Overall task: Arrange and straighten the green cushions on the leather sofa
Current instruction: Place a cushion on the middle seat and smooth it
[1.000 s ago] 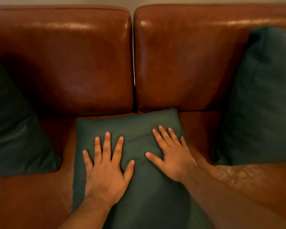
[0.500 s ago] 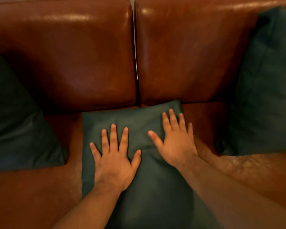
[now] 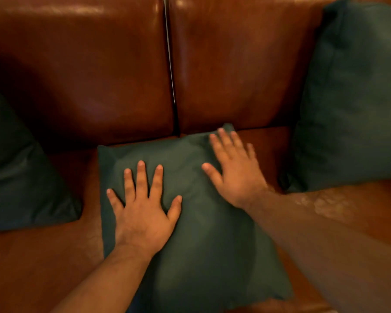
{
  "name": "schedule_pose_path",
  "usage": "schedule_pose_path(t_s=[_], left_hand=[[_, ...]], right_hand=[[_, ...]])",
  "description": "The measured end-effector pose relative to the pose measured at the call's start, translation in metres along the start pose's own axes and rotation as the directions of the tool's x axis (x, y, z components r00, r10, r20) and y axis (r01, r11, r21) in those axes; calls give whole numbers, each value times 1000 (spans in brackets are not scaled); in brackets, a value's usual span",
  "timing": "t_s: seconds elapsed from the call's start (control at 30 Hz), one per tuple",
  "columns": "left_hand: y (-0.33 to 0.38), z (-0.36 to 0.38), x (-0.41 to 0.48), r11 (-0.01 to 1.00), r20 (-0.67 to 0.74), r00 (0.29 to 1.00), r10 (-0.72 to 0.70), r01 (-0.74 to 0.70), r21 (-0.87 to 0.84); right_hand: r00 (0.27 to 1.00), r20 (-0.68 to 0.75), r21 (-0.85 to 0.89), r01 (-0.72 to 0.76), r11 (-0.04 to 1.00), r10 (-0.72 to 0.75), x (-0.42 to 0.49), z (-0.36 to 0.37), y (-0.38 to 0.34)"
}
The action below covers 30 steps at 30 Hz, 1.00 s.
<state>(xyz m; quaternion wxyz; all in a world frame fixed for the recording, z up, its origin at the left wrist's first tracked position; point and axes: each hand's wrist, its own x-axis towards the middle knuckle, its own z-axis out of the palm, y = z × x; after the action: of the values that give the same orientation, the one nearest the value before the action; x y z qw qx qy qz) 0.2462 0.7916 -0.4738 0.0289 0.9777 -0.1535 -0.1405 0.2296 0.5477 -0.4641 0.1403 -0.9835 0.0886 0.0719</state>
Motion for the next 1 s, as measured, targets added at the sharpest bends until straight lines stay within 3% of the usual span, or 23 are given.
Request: schedule_pose_path(t_s=[0.07,0.1,0.13,0.2,0.27,0.3,0.4,0.47,0.53,0.6,0.77,0.93,1.0], left_hand=[[-5,-2,-2,1000,7,1000,16,-16,-18],[-6,-3,-2,999,6,1000,26,-25,-28],[-6,-3,-2,999,6,999,37,-37,-38],[-5,-5,-2,997,19,998,62,-61,-56],[-4,-7,-1,995,29,997,68,-65,-74],[-3,-7,-2,995,28,997,67,-64,-73],[-2,-5,-9,997,-38,997,63,-64,-40],[0,0,-18,996,-105,993,60,-66,-54],[1,6,-25,994,-172,983,71,-84,-71],[1,9,-33,990,-222,971,93,-114,-84],[-7,13,-64,982,-212,974,-82,43,-182],[-4,31,-109,954,-228,951,-210,148,-259],[-7,34,-112,879,-185,925,-331,231,-417]], right_hand=[[962,-22,37,273,961,-272,-32,13,-17],[953,17,19,301,953,-302,-50,18,-20],[967,63,3,248,969,-247,-65,23,-15],[986,165,12,-29,999,27,-87,25,5],[921,245,55,-325,944,303,-97,18,20],[902,241,75,-385,920,358,-97,15,21],[969,-62,98,-233,968,239,-105,13,-6],[981,-169,134,-73,988,96,-124,25,-27],[999,-46,75,-3,997,6,-147,45,-36],[998,54,50,-18,999,16,-158,58,-31],[989,-146,173,48,984,-22,-175,53,-32],[990,-18,87,139,986,-138,-219,79,0],[994,-46,131,109,985,-104,-223,84,8]])
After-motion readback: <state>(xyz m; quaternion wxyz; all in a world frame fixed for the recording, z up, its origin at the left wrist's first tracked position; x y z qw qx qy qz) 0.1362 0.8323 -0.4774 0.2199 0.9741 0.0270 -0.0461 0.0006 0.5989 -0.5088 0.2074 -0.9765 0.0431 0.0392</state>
